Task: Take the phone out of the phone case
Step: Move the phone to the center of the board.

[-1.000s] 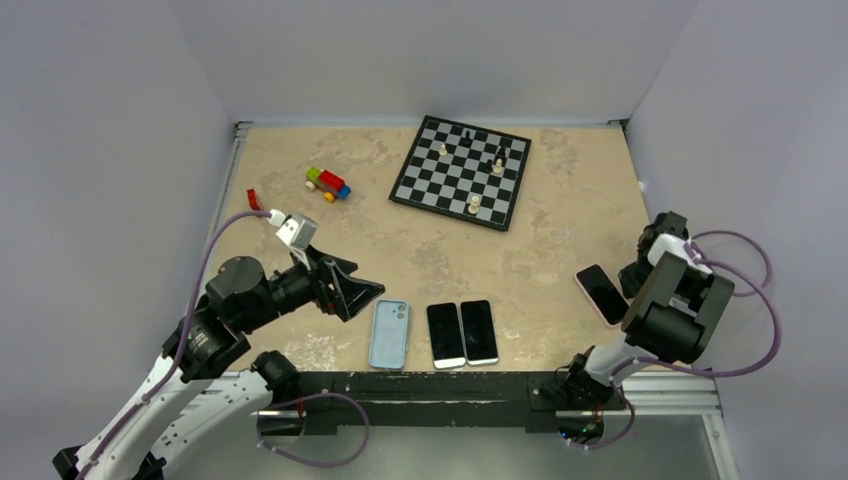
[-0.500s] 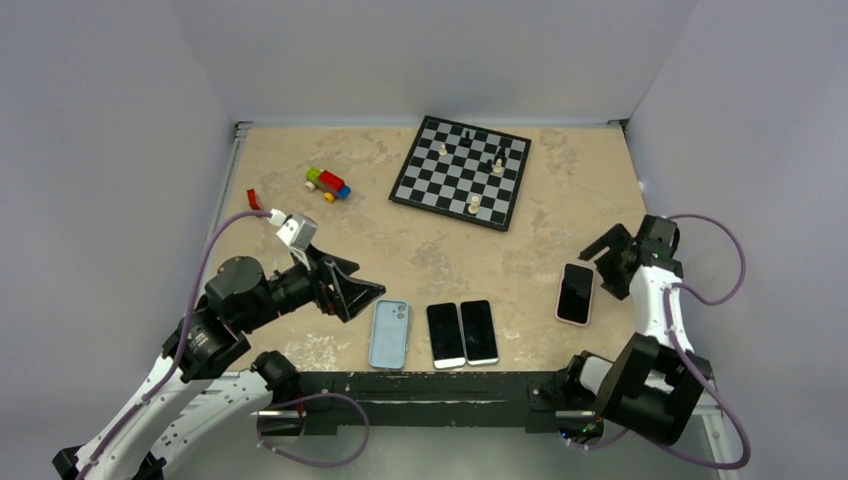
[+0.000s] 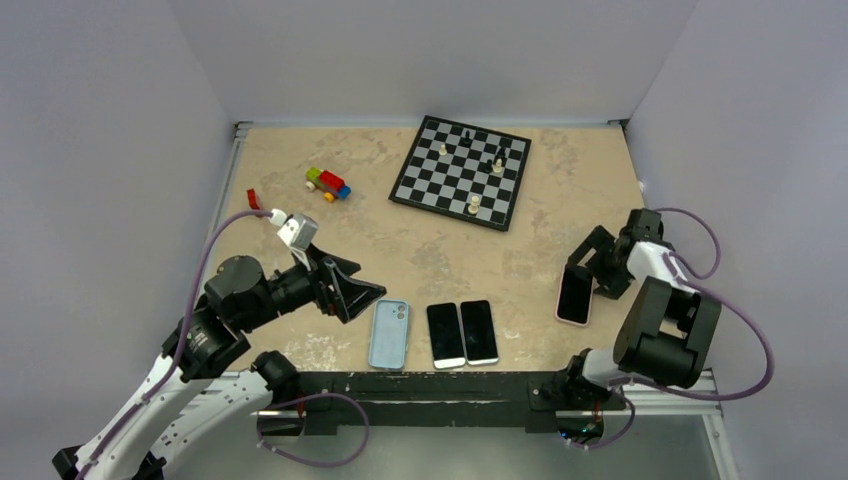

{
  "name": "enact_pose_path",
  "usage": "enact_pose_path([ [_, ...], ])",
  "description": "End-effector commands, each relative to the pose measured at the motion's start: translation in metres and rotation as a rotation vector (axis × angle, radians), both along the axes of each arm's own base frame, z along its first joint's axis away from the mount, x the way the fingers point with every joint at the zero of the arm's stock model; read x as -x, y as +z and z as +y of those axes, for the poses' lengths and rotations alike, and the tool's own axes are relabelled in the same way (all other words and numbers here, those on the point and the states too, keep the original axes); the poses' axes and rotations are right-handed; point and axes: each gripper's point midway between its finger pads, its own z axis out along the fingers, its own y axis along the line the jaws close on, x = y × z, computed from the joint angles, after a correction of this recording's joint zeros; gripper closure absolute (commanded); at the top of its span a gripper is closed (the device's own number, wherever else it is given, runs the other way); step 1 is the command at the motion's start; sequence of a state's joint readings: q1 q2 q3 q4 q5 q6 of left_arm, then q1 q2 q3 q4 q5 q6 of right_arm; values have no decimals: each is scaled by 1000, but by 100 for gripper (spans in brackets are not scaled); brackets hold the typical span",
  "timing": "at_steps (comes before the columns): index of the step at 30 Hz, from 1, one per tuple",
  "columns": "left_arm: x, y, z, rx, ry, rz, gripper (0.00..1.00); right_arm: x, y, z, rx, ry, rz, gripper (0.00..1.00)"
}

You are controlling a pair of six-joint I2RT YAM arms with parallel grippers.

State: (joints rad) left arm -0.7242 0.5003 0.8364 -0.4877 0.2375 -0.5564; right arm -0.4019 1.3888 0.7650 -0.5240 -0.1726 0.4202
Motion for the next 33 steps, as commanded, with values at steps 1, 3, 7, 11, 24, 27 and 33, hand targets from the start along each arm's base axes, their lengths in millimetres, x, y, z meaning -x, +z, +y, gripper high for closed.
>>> enact_pose_path([
  [1, 5, 28, -5, 50, -42, -49, 0, -11, 4, -1, 28, 54, 3, 6],
  [3, 5, 28, -7, 43, -53, -40, 0, -11, -3, 7, 9, 79, 31, 6],
  [7, 2, 23, -9, 26, -48, -12, 0, -7, -15, 16, 28, 80, 96, 6],
  [11, 1, 23, -10, 19, -52, -13, 0, -1, -28, 27, 50, 60, 178, 6],
  [24, 0, 28, -7, 19, -37, -33, 0, 7, -41, 51, 60, 172, 238, 4],
  [27, 0, 27, -7, 18, -35, -32, 0, 1, -38, 70, -41, 192, 183, 4],
  [33, 0, 28, -5, 20, -31, -33, 0, -2, -24, 104, -248, 84, 104, 5],
])
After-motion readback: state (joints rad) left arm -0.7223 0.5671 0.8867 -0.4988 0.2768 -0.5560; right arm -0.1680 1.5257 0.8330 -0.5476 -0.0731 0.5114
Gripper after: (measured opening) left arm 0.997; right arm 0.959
